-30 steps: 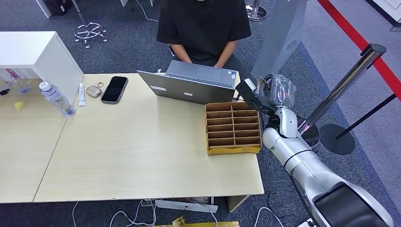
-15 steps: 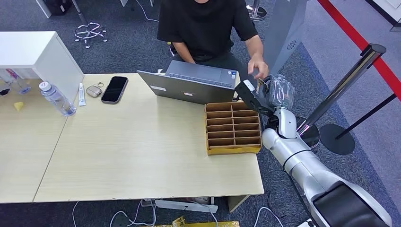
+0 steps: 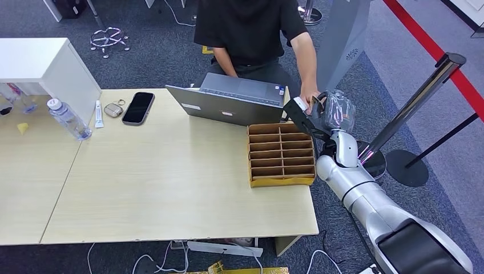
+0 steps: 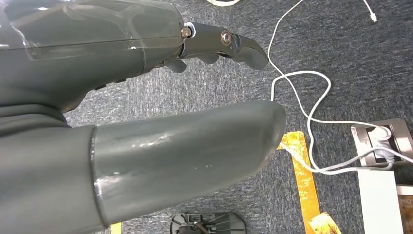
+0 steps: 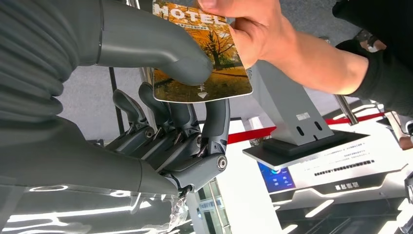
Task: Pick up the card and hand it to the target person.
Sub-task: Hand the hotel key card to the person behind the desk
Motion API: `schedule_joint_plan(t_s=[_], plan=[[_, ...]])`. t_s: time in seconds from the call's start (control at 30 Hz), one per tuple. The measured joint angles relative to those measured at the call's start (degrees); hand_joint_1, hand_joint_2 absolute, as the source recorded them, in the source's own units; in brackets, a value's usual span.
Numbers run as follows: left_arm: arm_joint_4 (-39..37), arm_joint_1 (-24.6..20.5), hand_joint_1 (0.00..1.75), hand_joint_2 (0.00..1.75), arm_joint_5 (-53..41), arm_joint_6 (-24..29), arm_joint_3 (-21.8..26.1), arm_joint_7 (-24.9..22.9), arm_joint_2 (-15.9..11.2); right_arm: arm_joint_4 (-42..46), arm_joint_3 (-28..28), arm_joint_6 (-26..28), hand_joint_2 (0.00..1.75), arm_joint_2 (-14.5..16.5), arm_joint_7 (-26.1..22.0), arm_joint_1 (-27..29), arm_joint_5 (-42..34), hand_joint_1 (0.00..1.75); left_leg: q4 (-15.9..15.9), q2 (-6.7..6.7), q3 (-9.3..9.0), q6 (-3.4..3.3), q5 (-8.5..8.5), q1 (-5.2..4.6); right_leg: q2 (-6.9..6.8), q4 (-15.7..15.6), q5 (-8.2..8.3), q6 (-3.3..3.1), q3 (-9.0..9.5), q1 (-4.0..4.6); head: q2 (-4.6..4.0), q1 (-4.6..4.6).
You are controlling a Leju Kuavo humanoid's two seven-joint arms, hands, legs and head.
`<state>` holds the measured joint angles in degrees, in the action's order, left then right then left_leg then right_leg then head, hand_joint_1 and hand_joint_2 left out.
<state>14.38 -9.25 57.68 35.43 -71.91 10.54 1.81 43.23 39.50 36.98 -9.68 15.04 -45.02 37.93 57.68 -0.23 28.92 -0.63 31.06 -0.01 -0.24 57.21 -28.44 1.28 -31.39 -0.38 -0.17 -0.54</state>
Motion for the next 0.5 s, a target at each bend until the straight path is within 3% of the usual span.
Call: schedule_joint_plan(t_s=[0.1,0.17,0.27,0.3,0.5], plan=[[0.00,-0.01,0.00,0.00,0.00,0.00,0.00,-0.03,0.00,-0.01,0.04,0.00,1.75,0.00,0.02,0.00,-0.01,1.43,0.00,0.00,0.00,0.00,0.00,0.00,0.00,0.00,0.00,0.00,0.00,0.00,0.00,0.01],[0.00,-0.02,0.00,0.00,0.00,0.00,0.00,-0.08,0.00,-0.03,0.07,0.00,1.75,0.00,0.02,0.00,-0.01,1.28,0.00,0.00,0.01,0.00,0.00,0.00,0.00,0.00,0.00,0.00,0.00,0.00,0.00,0.00],[0.00,-0.02,0.00,0.00,0.00,-0.07,0.00,-0.11,0.00,-0.11,0.11,0.00,1.75,0.00,0.02,0.00,-0.01,0.27,0.00,0.00,0.01,0.00,0.00,0.00,0.00,0.00,0.00,0.00,0.00,0.00,0.00,0.01],[0.00,-0.02,0.00,0.00,0.00,-0.10,0.00,-0.11,0.00,-0.13,0.12,0.00,1.75,0.00,0.02,0.01,-0.01,0.02,0.00,0.00,0.01,0.00,0.00,0.00,0.00,0.00,0.00,0.00,0.00,0.00,0.00,0.01],[0.00,-0.02,0.00,0.00,0.00,-0.26,0.00,-0.13,-0.01,-0.15,0.15,-0.16,1.75,0.00,0.20,0.01,-0.01,0.00,0.00,0.00,0.00,0.00,0.00,0.00,0.00,0.00,0.00,0.00,0.00,0.00,0.00,0.01]])
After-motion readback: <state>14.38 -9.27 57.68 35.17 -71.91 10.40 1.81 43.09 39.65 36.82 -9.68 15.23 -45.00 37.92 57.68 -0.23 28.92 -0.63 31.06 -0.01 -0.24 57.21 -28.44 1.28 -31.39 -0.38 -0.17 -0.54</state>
